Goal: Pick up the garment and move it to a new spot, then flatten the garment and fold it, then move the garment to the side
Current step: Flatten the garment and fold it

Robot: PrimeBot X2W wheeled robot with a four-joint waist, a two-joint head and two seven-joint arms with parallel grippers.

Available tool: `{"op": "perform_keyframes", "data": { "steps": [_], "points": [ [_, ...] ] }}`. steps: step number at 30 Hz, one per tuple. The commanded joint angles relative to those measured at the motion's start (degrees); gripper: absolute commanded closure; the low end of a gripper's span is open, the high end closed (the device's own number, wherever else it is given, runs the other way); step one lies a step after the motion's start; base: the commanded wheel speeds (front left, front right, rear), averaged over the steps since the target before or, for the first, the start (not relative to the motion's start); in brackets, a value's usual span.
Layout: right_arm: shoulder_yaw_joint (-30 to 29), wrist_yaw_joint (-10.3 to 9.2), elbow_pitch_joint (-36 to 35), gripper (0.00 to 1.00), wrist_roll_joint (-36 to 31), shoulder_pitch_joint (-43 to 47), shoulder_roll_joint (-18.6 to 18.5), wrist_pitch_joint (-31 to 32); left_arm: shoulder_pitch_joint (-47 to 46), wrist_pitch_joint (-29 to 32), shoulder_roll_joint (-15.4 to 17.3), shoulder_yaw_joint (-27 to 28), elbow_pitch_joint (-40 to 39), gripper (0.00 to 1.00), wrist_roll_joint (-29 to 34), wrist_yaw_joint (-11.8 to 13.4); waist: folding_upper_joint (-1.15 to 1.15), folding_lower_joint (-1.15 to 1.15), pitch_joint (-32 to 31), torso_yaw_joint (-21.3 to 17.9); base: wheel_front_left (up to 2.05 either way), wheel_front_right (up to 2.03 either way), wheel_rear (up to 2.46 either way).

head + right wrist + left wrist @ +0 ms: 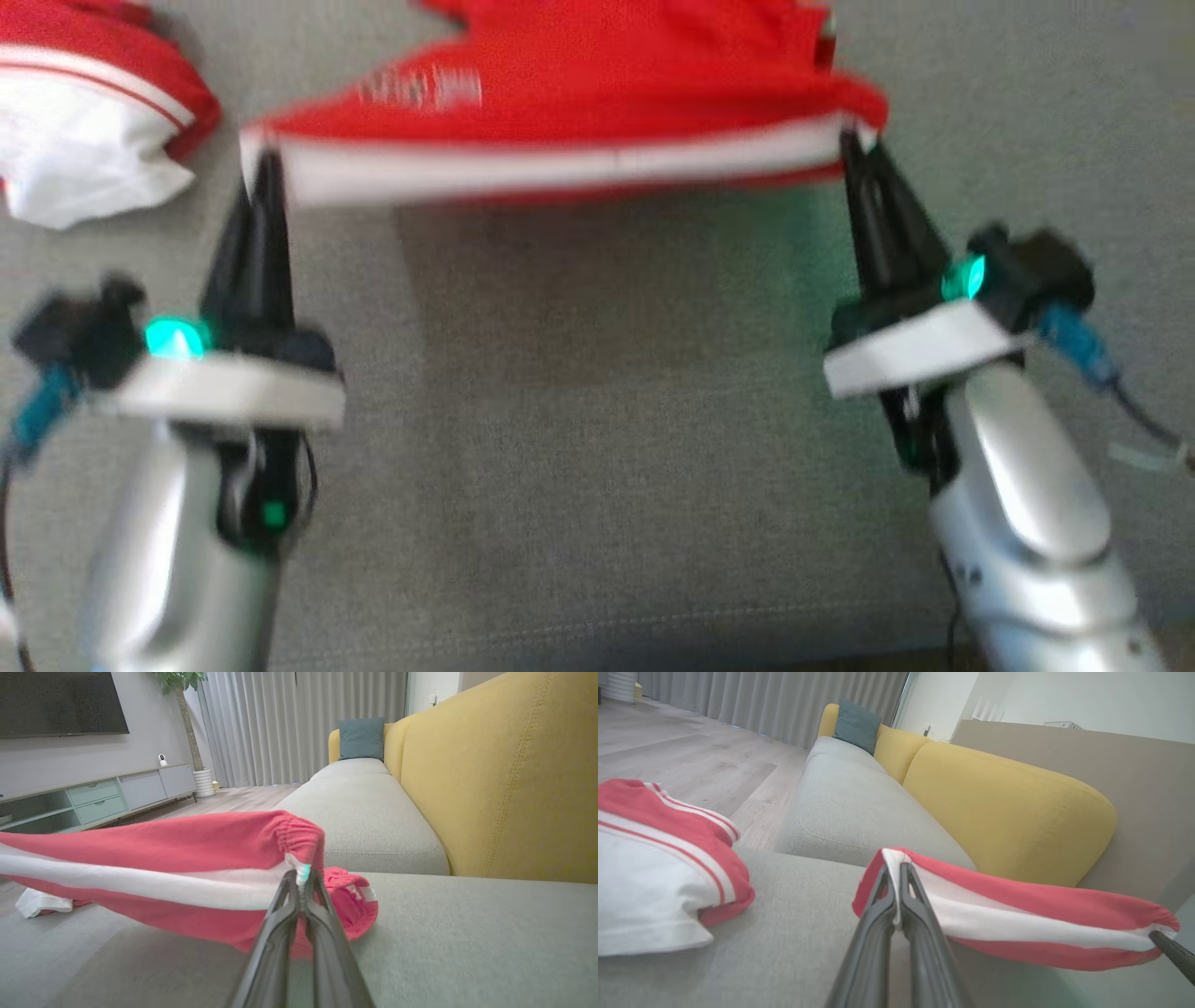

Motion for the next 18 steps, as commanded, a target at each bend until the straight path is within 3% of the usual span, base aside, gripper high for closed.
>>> {"op": "perform_keyframes", "data": {
  "steps": [1,11,18],
  "points": [
    [1.09,-0.05,-2.88,1.0,-0.3,1.53,0.9,-0.31,1.72,-0.51,1.39,2.6,-3.79,1.0,0.31,0.29,0.0,0.0,-2.94,0.11,0.0,0.0,0.0],
    [-1.46,-0.05,-10.67,1.0,-4.66,17.38,0.9,-0.31,22.44,-0.16,-0.28,-0.16,-19.44,1.0,2.78,3.59,0.0,0.0,-10.84,0.89,0.0,0.0,0.0],
    [-2.56,-0.05,-16.28,1.0,-6.56,28.69,-0.5,-0.31,33.61,1.27,-1.01,-3.35,-30.08,1.0,4.32,6.08,0.0,0.0,-12.72,0.98,0.0,0.0,0.0]
  ]
}}
